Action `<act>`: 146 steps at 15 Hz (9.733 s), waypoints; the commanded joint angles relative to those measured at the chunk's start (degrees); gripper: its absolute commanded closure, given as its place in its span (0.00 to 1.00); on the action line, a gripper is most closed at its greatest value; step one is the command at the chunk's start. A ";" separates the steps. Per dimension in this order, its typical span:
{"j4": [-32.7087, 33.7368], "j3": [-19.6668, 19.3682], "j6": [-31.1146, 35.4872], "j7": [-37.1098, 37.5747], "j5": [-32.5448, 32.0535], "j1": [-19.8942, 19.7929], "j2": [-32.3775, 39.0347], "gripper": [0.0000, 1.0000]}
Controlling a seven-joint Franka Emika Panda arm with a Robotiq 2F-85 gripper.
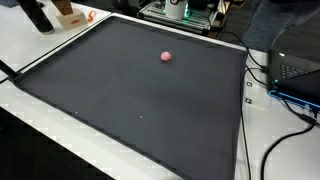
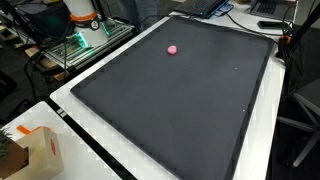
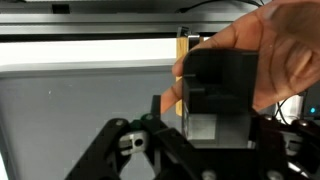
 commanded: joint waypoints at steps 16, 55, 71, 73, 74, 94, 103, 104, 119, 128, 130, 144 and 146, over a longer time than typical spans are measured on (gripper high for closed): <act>-1.68 0.49 0.23 -0.50 0.32 -0.73 -0.16 0.52; 44.96 8.31 1.38 -0.13 -33.42 8.22 59.24 0.77; 66.23 1.26 -9.21 -5.31 -35.97 18.64 78.03 0.77; 67.31 0.37 -9.08 -5.78 -35.12 18.09 78.57 0.77; 67.73 -0.03 -8.92 -5.81 -34.45 17.67 78.69 0.77; 46.28 -5.23 16.55 -3.05 -13.46 2.63 62.62 0.77; 26.95 -7.43 29.70 -0.62 -8.29 -1.43 49.55 0.77; 24.86 -7.67 31.15 -0.55 -7.47 -1.91 48.19 0.77; 3.33 -9.93 40.81 -0.46 -1.19 -5.91 31.22 0.77; -3.68 -9.83 41.04 0.26 -3.19 -8.02 24.48 0.77; -4.74 -9.63 40.67 -0.02 -3.78 -8.17 23.42 0.77; -10.49 -7.34 38.84 -4.40 -7.86 -6.70 18.37 0.77; -10.73 -6.73 38.06 -5.56 -8.57 -6.13 17.80 0.77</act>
